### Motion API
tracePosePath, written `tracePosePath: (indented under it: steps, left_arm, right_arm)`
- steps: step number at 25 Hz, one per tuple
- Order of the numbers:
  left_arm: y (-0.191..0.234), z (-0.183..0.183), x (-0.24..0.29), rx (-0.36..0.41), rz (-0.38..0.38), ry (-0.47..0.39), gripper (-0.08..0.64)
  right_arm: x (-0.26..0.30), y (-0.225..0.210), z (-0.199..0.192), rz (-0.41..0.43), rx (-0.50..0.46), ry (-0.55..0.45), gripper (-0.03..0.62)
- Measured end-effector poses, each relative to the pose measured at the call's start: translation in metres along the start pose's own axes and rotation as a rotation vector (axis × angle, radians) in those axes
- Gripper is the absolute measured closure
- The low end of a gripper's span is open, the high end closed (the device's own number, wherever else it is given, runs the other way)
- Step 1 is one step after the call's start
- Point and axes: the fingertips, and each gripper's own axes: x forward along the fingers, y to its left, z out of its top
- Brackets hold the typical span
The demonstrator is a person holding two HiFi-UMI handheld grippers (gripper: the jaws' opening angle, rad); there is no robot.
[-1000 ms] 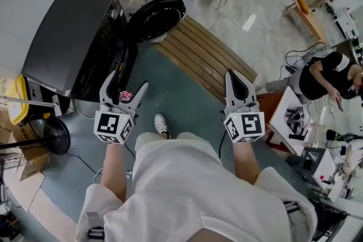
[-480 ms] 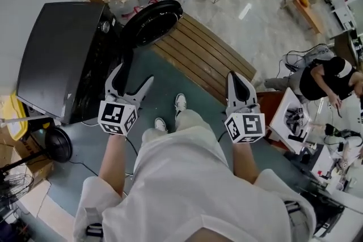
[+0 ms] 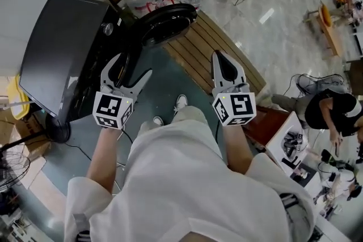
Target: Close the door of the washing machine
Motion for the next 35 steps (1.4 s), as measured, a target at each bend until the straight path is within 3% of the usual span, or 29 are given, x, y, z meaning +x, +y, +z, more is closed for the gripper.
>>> tracePosePath:
  steps: [6, 16, 24, 29, 35]
  left_arm:
    - [0.033, -0.024, 0.064, 0.040, 0.029, 0.087, 0.178]
    - [0.074, -0.077, 0.179, 0.175, -0.044, 0.298, 0.178]
    - [0.101, -0.113, 0.246, 0.235, -0.056, 0.439, 0.178]
    - [0.102, -0.135, 0.287, 0.321, -0.118, 0.487, 0.178]
    - [0.120, -0.158, 0.324, 0.369, -0.127, 0.598, 0.178]
  right_arm:
    - [0.039, -0.009, -0.036, 0.080, 0.026, 0.087, 0.594]
    - [0.069, -0.030, -0.068, 0.118, 0.040, 0.150, 0.594]
    - [0.080, -0.038, -0.087, 0.141, 0.049, 0.170, 0.594]
    - [0.079, -0.041, -0.084, 0.151, 0.062, 0.142, 0.594]
    - [0.068, -0.039, -0.103, 0.161, 0.107, 0.166, 0.594]
